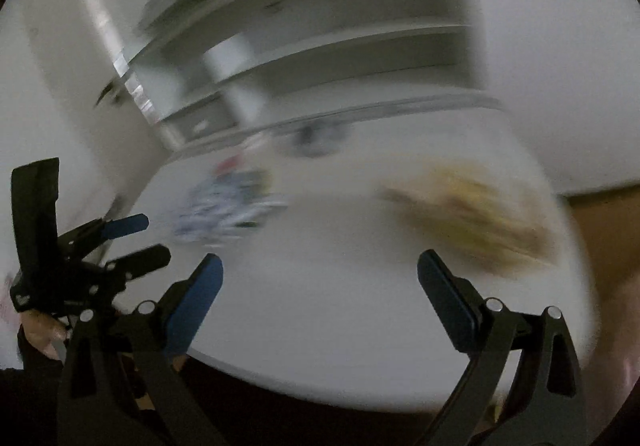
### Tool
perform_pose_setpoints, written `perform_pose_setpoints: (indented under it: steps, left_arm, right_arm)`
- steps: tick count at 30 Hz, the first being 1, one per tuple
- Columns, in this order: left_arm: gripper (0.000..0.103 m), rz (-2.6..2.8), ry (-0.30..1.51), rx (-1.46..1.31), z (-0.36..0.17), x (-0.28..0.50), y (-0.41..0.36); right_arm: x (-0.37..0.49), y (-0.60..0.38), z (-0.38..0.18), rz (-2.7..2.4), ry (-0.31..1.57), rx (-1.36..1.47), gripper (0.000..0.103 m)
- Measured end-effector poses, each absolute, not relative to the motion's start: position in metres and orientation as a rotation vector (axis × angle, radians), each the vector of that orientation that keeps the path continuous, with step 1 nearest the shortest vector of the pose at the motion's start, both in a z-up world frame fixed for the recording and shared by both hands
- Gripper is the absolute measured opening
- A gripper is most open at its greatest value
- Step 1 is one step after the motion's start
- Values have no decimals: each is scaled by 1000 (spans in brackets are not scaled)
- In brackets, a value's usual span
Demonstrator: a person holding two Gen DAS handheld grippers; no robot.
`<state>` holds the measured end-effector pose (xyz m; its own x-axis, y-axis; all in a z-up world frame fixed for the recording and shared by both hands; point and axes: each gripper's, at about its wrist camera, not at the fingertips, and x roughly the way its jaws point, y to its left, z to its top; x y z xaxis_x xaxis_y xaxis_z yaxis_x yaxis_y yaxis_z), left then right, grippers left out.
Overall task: Collect trash
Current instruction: 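Grasp a white paper cup with the left gripper while the right grasps crumpled foil, then lower the white cup and foil into the black bin and release both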
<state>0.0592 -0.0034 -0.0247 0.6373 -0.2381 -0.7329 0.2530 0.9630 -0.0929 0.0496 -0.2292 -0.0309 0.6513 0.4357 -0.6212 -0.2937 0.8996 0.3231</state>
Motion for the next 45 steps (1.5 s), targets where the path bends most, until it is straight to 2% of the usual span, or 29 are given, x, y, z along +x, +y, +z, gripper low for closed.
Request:
perform_pose_setpoints:
  steps: [4, 10, 14, 18, 19, 20, 22, 24, 25, 28, 33, 39, 40, 45]
  left_arm:
    - [96, -130, 829, -16, -32, 50, 73]
    - [96, -117, 859, -63, -51, 59, 118]
    - [96, -129, 881, -82, -69, 67, 122]
    - [96, -153, 890, -85, -76, 81, 125]
    - [96, -153, 894, -89, -77, 86, 127]
    - [96, -153, 893, -91, -76, 91, 129]
    - [96, -148, 884, -84, -75, 99, 131]
    - [95, -147, 878, -68, -75, 110, 130]
    - [93, -147, 879, -56, -75, 115, 130]
    - [73, -157, 912, -42, -81, 131, 129]
    - [54, -180, 948, -23, -90, 146, 123]
    - [19, -228, 982, -5, -99, 155, 114]
    - [15, -234, 981, -1, -98, 155, 112]
    - [15, -208, 948, -3, -85, 150, 113]
  right_arm:
    - [94, -152, -34, 483, 803, 140, 94]
    - [134, -116, -51, 405, 878, 132, 94]
    - [148, -114, -65, 365, 932, 133, 94]
    - [153, -106, -65, 358, 927, 113, 74]
    - [152, -106, -61, 354, 911, 104, 60]
    - [151, -106, -56, 349, 893, 92, 38]
    - [151, -110, -48, 380, 878, 122, 18]
    - [146, -111, -39, 412, 851, 122, 16]
    - [145, -112, -34, 421, 836, 118, 15]
    - [141, -114, -23, 458, 809, 125, 15]
    - [128, -119, -9, 510, 802, 111, 15]
    - [112, -131, 1, 522, 769, 104, 15]
    - [111, -132, 1, 526, 769, 110, 15]
    - [102, -150, 10, 504, 735, 123, 15]
